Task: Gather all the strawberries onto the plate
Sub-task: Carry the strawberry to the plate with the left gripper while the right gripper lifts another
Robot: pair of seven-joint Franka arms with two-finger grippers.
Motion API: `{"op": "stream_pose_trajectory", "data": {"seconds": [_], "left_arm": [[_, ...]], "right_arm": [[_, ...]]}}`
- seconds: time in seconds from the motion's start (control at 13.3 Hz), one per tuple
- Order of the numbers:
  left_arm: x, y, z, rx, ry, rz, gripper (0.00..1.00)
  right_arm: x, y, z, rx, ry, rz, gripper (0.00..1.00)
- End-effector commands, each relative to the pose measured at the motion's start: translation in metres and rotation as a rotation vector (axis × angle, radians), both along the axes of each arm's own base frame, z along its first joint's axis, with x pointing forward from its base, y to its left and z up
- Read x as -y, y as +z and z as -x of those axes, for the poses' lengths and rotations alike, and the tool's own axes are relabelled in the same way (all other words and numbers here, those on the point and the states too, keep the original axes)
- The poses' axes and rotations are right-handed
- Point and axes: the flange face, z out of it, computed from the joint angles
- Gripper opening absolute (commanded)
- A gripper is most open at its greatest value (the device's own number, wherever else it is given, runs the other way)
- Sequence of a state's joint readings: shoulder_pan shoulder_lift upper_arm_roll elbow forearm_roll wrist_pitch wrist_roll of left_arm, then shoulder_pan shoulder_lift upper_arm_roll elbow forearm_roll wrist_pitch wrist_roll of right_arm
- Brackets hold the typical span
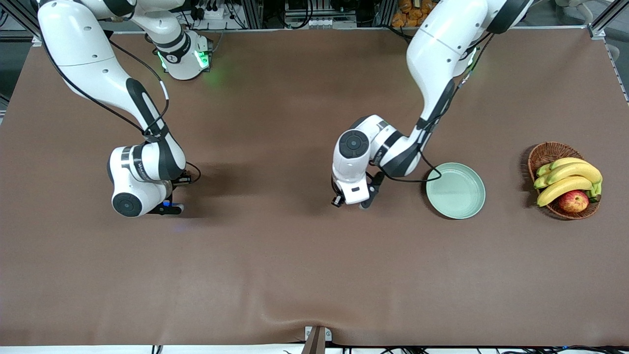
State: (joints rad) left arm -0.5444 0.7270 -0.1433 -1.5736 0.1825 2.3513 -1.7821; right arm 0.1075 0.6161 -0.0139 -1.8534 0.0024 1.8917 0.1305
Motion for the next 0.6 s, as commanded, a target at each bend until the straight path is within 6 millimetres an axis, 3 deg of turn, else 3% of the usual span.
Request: {"op": "stream_pose_trajectory", "data": {"seconds": [0.0,0.15,0.3,0.45,0.52], "left_arm": [[-0.036,0.064,-0.015,-0.002,-0.102,-0.052,0.00],[-0.073,0.099,-0.031,-0.018,-0.163,-0.071,0.00],[-0.117,0.131,-0.040,-0.085,-0.302,-0.053,0.00],[-0.183,0.158,-0.046,-0.166,-0.449,-0.033,0.00],[-0.217,0.161,-0.046,-0.186,-0.507,-0.037,0.00]], "right_arm": [[-0.012,0.014,-0.016,0.082,-0.063,-0.070,0.08],[-0.037,0.043,-0.043,0.155,-0.115,-0.141,0.00],[-0.097,0.067,-0.054,0.195,-0.134,-0.240,0.00],[-0.166,0.080,-0.052,0.214,-0.206,-0.385,0.00],[-0.190,0.075,-0.052,0.239,-0.273,-0.446,0.00]]}}
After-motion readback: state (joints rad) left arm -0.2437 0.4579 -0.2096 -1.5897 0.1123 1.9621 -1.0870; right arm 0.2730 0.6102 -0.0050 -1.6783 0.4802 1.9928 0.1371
